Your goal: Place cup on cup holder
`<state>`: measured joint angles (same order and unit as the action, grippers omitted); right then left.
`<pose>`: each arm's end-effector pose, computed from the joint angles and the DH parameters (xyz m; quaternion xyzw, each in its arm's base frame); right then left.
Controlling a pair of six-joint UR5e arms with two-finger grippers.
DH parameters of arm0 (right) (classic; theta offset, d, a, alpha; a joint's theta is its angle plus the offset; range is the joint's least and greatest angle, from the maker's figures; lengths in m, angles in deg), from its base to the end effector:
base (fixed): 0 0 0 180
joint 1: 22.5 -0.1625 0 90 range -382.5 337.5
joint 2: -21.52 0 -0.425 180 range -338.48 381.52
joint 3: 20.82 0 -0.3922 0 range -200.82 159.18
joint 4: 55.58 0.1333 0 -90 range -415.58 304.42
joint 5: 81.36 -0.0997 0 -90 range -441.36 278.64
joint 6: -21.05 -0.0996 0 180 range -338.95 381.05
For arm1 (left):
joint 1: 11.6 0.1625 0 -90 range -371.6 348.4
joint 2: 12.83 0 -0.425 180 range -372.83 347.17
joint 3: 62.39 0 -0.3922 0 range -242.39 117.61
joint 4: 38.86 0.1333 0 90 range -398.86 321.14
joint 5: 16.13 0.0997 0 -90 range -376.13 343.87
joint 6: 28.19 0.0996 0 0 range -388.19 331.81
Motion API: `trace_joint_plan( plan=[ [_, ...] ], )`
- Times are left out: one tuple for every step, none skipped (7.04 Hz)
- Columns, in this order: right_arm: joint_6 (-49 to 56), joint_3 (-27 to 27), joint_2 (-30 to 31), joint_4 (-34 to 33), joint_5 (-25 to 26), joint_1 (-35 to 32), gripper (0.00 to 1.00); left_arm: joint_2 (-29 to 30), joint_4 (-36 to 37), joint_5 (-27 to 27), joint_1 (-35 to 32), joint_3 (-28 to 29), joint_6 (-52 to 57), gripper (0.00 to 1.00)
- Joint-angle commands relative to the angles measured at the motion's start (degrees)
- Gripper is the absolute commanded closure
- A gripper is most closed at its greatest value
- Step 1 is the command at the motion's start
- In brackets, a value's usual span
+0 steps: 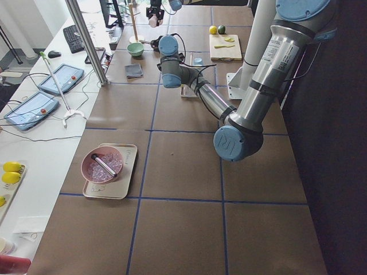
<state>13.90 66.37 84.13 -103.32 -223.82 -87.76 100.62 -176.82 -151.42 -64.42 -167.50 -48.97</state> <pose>-0.2215 -0.6105 0.3089 0.3737 -0.4904 -0.3550 0.7027 0.2837 -0.4774 0.2127 0.4174 0.5517 0.3570 0.6276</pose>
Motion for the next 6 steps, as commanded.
trace_joint_plan(
  plan=[
    [-13.7,0.3,0.0,16.4,3.5,3.7,1.0,-0.8,-14.3,11.6,5.6,0.1,-0.5,0.91],
    [-20.6,0.3,0.1,25.1,9.1,7.7,1.0,-1.7,-20.2,16.2,9.9,0.4,-1.0,0.91],
    [-23.0,0.2,0.2,30.7,14.9,11.6,1.0,-3.5,-23.5,21.9,14.7,0.3,-1.4,0.91],
    [-24.0,0.2,0.0,33.8,19.4,14.4,1.0,-4.8,-27.9,27.0,19.1,0.3,-1.4,0.91],
    [-24.6,-0.1,-0.1,38.1,25.6,18.4,1.0,-5.9,-33.5,32.3,23.3,1.0,-1.2,0.91],
    [-24.6,0.0,-0.6,41.4,33.4,21.3,1.0,-6.0,-39.9,37.3,27.7,1.6,-1.1,0.91]
  ],
)
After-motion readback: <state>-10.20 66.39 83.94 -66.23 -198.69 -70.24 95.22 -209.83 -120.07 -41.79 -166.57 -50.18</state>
